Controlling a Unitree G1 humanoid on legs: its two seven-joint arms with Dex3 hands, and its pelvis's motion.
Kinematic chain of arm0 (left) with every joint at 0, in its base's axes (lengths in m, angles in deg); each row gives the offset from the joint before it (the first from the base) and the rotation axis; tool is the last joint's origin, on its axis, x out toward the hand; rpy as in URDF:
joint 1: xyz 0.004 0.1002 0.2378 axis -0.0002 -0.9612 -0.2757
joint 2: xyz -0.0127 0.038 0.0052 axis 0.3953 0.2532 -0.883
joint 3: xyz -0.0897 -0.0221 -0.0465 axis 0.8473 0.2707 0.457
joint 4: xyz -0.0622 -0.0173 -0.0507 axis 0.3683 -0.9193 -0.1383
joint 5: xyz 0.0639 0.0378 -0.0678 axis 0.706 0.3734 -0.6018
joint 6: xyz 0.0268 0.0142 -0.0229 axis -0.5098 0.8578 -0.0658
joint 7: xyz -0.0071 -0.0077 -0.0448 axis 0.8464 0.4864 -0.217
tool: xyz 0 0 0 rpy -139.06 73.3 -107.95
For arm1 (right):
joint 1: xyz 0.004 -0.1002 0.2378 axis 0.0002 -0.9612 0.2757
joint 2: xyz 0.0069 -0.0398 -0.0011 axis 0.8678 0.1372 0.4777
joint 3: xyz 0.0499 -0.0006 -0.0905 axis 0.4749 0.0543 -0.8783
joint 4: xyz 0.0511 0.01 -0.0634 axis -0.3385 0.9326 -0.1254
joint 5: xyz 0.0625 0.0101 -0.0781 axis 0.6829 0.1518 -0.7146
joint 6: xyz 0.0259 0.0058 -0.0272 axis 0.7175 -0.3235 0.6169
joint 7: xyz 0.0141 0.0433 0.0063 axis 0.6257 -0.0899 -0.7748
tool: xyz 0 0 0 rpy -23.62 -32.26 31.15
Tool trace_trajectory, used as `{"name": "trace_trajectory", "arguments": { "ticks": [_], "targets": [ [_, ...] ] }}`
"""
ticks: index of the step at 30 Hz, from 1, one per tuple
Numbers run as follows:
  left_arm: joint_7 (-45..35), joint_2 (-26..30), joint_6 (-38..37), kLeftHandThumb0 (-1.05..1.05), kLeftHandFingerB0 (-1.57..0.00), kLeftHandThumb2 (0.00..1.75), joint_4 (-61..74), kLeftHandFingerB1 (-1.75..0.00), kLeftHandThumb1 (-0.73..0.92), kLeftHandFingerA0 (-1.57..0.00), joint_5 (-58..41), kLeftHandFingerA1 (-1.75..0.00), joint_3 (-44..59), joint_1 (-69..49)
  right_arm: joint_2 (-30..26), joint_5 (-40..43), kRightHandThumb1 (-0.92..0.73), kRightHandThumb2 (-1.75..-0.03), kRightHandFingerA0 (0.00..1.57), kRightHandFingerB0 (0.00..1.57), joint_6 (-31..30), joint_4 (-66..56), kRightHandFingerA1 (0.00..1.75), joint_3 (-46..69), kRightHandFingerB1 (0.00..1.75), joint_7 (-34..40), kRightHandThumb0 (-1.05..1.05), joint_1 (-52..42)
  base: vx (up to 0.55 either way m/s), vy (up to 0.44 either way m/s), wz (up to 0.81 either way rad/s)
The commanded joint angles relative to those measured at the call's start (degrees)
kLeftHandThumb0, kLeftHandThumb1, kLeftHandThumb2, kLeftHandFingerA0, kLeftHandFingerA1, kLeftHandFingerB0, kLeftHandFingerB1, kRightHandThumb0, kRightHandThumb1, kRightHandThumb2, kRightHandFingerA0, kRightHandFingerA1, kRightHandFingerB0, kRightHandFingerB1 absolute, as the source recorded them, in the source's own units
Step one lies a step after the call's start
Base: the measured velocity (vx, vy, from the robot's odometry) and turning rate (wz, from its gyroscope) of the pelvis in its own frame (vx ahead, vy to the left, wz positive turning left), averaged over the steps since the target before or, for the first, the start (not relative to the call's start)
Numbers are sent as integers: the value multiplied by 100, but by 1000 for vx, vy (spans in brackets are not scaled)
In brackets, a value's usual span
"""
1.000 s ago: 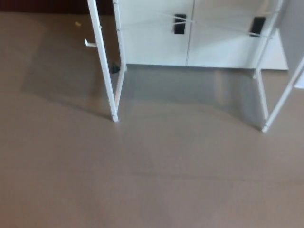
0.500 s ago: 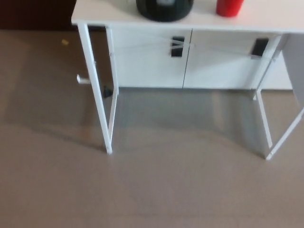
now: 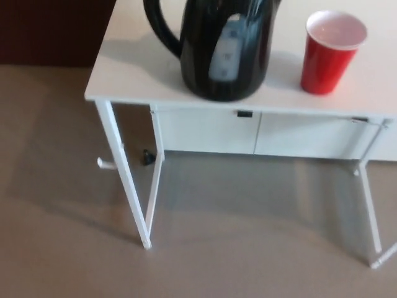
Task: The robot walk towards a table in front and uses its left hand to pick up the pot from the base and pour water to the cup on the right hand side
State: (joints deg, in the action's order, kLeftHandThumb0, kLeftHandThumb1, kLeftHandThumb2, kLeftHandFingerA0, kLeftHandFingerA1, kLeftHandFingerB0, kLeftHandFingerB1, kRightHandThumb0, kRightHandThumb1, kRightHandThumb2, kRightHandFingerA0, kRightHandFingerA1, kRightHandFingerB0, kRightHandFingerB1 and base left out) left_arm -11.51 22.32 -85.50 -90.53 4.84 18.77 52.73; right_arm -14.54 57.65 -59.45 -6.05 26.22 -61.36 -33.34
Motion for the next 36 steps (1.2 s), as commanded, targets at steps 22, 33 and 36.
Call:
{"name": "trace_trajectory", "arguments": {
  "ticks": [22, 33, 36],
  "targets": [
    [107, 90, -87, -49, -33, 76, 9, -48, 40, -45, 28, -50, -74, 20, -35, -36, -28, -79, 68, 36, -90, -30, 77, -66, 63, 62, -60, 161, 297, 116, -4],
    [115, 95, -131, -45, -40, 56, 17, -37, 51, -52, 15, -37, -87, -28, -21, -80, -28, -79, 71, 39, -65, -4, 76, -90, 63, 105, -59, 205, 201, -81, 2],
    [165, 82, -101, -49, -35, 76, 7, -48, 39, -45, 13, -50, -84, 4, -11, -60, -38, -58, 73, 40, -33, -68, 74, -79, 61, 52, -59, 200, -37, 83, -4]
  ]
}}
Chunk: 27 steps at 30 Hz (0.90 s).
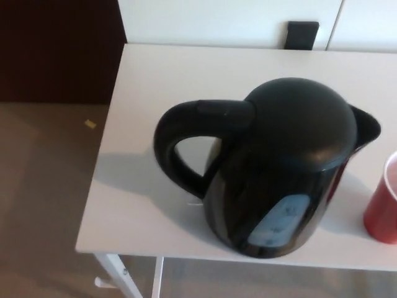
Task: The robot walk towards a table in front and uses its left hand to pick up the pot from the base and pour water to the cup on the right hand side
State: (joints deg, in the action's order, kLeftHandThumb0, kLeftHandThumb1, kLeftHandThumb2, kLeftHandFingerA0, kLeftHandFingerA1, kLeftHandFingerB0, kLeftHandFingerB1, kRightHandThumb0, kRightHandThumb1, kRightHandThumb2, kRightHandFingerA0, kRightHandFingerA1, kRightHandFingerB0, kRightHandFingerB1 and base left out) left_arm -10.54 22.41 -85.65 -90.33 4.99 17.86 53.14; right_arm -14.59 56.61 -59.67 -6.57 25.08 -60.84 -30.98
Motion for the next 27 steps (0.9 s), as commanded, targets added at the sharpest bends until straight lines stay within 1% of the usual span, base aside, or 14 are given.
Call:
{"name": "trace_trajectory", "arguments": {
  "ticks": [1, 2, 4, 8, 9, 11, 13, 17, 18, 20, 21, 23, 24, 27],
  "targets": [
    [72, 78, -67, -51, -34, 76, -26, -49, 37, -49, -6, -52, 10, -17, -3, 43, -38, -58, 75, 40, -59, -33, 73, 32, 60, 1, -58, -17, -104, 195, -9],
    [71, 79, -61, -44, -40, 56, -44, -37, 50, -57, -12, -39, 16, -3, -1, 45, -29, -81, 71, 39, -136, -87, 78, 24, 65, -3, -56, -2, -88, 232, -13],
    [113, 76, -46, -44, -40, 56, -59, -37, 50, -55, -2, -38, 12, -2, 3, -11, -30, -82, 70, 40, -112, -133, 77, -17, 65, 53, -58, -12, -56, 328, -35],
    [136, 79, -32, -44, -40, 56, -64, -37, 50, -55, 0, -38, 3, 4, 5, -36, -30, -82, 70, 40, -92, -141, 77, -39, 65, 87, -58, -19, 199, 91, 18],
    [133, 80, -63, -50, -34, 76, -72, -49, 39, -45, 6, -50, -1, 0, 14, -68, -43, -62, 82, 45, -106, -101, 72, -51, 60, 177, -55, 14, -9, 13, 29],
    [130, 82, -99, -51, -35, 77, -77, -49, 39, -45, 17, -51, -13, -5, 21, -99, -42, -62, 83, 44, -140, -28, 72, -63, 60, 293, -55, 73, 34, 121, 35],
    [133, 77, -88, -44, -40, 57, -57, -37, 52, -55, 18, -38, -20, -22, 11, -89, -42, -62, 82, 43, -155, 6, 72, -62, 60, 272, -55, 87, 47, 135, 14],
    [130, 73, -88, -44, -40, 57, -18, -37, 52, -54, 21, -38, -40, -55, 1, -118, -42, -63, 82, 44, -144, 74, 72, -91, 60, 312, -55, 115, 32, 170, -8],
    [117, 69, -102, -50, -34, 76, -30, -49, 38, -44, 14, -50, -37, -69, -6, -140, -40, -64, 82, 45, -118, 110, 73, -107, 62, 328, -55, 120, -7, 211, 79],
    [96, 62, -124, -50, -34, 76, -46, -49, 38, -44, 3, -50, -32, -91, -16, -175, -40, -64, 82, 45, -78, 162, 73, -129, 62, 350, -55, 127, 21, 174, -24],
    [114, 83, -114, -47, -39, 57, -57, -37, 52, -53, 40, -37, -62, -111, -8, -182, -39, -62, 82, 45, -66, 171, 73, -140, 62, 350, -57, 119, 31, 177, -7],
    [121, 91, -112, -47, -39, 57, -65, -37, 52, -53, 56, -37, -79, -133, -7, -185, -39, -62, 82, 45, -53, 187, 73, -149, 62, 352, -57, 105, 18, 150, -5],
    [156, 83, -75, -52, -36, 77, -96, -49, 38, -49, 36, -52, -63, -114, -9, -207, -39, -63, 84, 45, -30, 184, 71, -168, 61, 381, -58, 92, 19, 94, 0],
    [189, 70, -33, -50, -35, 78, -135, -50, 38, -50, 2, -53, -31, -97, -14, -239, -40, -60, 83, 43, 14, 182, 69, -201, 59, 398, -60, 65, 1, 17, 3]
  ]
}}
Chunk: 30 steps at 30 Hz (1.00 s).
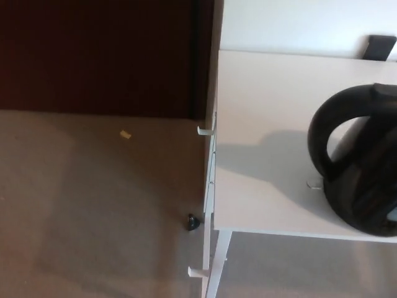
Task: The robot walk towards a table in front and uses its left hand to pick up the pot from the base and pour water to the cup on the right hand side
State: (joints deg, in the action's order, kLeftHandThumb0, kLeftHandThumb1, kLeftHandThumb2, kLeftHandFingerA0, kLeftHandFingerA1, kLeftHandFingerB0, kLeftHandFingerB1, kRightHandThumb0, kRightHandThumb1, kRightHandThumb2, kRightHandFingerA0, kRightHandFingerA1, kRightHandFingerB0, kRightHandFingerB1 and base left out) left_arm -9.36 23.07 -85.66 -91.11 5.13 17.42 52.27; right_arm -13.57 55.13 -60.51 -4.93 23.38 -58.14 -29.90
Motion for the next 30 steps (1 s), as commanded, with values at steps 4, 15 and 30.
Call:
{"name": "trace_trajectory", "arguments": {
  "ticks": [4, 15, 30],
  "targets": [
    [46, 0, -50, -50, -35, 78, -38, -50, 38, -50, -21, -53, 18, -46, -122, -95, -40, -60, 83, 43, 119, 29, 69, -39, 59, 85, -60, -63, -10, -103, 6],
    [40, -31, -151, -45, -41, 57, -47, -37, 51, -55, -22, -39, 24, 12, -128, -79, -41, -61, 82, 45, 31, 8, 72, -27, 61, 83, -57, 118, -13, -232, 3],
    [28, 10, -125, -47, -41, 56, -39, -37, 51, -55, -6, -38, 19, 183, -151, -163, -43, -60, 85, 45, 28, 88, 69, -114, 59, 169, -58, 357, 8, 55, 3]
  ]
}}
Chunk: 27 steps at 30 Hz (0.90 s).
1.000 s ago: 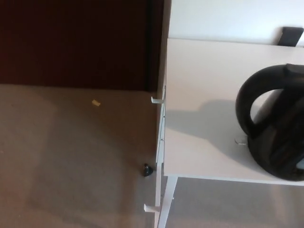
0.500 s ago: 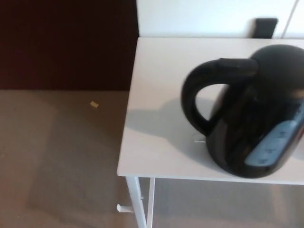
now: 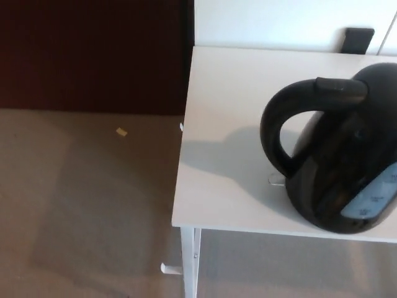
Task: The robot walk towards a table in front and uses its left hand to pick up the pot from the base and pour water to the cup on the right hand side
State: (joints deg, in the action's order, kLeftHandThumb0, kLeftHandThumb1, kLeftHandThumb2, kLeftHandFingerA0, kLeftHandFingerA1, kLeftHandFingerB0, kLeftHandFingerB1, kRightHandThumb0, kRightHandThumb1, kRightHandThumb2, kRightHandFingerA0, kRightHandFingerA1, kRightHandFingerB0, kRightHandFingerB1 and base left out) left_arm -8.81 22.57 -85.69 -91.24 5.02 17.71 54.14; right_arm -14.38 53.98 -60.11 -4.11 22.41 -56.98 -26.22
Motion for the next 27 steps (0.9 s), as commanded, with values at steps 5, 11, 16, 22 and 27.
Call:
{"name": "trace_trajectory", "arguments": {
  "ticks": [5, 11, 16, 22, 27],
  "targets": [
    [68, 63, -43, -52, -36, 77, -7, -49, 37, -51, -32, -53, 31, 36, -38, -46, -42, -61, 87, 48, -36, -5, 68, -20, 60, 92, -56, 18, 17, -177, 3],
    [-37, 76, -129, -47, -42, 56, -19, -37, 50, -55, -17, -38, 11, -80, -52, -59, -42, -60, 85, 45, 16, -16, 68, -24, 58, 58, -59, -121, -39, -287, -3],
    [-29, 70, -227, -45, -43, 56, 2, -37, 51, -54, 66, -37, -56, -292, -51, -50, -40, -62, 84, 48, 59, 35, 72, -19, 62, 31, -60, -284, -30, -166, -2],
    [-28, 69, -184, -45, -40, 57, -17, -37, 51, -55, 22, -38, -48, -291, -20, -8, -41, -60, 83, 48, 70, -17, 70, 4, 59, 10, -58, -369, -21, 51, -3],
    [73, 94, -185, -54, -37, 78, -30, -49, 39, -51, 53, -53, -58, -241, 4, -33, -42, -59, 81, 44, 59, -46, 68, -18, 58, 36, -55, -326, 111, 177, 11]
  ]
}}
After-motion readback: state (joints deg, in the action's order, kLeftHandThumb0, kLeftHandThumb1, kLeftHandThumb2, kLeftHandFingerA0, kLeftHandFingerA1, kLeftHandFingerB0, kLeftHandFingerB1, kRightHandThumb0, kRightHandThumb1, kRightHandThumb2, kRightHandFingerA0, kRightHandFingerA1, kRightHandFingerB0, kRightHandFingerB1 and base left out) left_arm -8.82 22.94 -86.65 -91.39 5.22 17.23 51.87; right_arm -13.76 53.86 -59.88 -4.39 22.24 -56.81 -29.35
